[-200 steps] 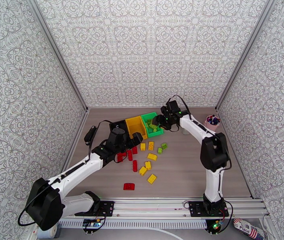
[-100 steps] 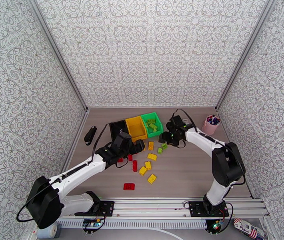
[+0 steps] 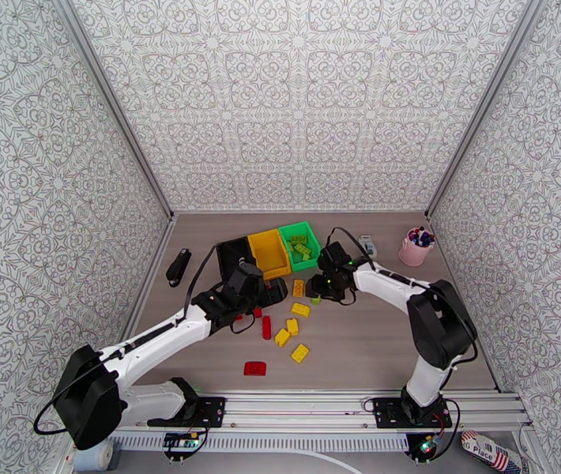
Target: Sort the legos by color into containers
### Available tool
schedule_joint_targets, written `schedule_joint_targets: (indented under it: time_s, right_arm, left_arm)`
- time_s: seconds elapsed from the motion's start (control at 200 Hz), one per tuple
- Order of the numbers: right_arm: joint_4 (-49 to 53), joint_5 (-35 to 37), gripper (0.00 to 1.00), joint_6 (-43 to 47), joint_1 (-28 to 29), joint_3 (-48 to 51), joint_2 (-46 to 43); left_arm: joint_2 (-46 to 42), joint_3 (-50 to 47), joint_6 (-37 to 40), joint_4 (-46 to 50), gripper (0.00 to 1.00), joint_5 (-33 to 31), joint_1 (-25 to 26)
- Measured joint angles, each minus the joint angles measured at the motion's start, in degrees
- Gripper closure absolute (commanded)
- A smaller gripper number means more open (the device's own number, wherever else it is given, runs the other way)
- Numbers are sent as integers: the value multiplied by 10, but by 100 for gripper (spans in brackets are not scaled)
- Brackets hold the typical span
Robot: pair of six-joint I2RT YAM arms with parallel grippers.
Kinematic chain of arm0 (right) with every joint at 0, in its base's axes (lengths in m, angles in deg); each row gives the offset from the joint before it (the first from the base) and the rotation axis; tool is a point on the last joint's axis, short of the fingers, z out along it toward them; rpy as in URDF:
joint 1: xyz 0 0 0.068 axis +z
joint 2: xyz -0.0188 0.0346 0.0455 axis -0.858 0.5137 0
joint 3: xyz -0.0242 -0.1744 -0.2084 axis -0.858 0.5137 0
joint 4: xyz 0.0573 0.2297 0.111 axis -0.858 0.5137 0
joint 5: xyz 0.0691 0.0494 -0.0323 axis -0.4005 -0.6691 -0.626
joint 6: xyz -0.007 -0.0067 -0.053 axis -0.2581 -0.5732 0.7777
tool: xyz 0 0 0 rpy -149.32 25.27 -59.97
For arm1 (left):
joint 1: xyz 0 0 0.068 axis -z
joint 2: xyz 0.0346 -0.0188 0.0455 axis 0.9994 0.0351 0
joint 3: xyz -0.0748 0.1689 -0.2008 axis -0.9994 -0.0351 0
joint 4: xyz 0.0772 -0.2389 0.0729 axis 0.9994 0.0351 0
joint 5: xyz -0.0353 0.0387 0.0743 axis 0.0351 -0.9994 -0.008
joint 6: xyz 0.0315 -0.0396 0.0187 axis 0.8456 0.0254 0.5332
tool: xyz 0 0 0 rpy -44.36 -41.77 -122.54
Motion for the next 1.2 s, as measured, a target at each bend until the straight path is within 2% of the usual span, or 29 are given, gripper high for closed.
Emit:
schedule_joint_targets:
  time_s: [0.495,0.75,0.93,1.201]
  right_arm:
    - [2,30,54,0,8,-23,55]
    - [4,42,69,-3,9,-36,65]
    - [11,52,75,-3,10,-37,62]
    - [20,38,75,-4,-3,-52,22]
  left_arm:
    - [-9,-23,-5,2,1,-10,0]
    - [-9,-26,-13,0,1,-10,-1]
    - [-5,-26,-13,-13,1,-7,-3]
    - [61,-18,-13,-94,1,63,-31]
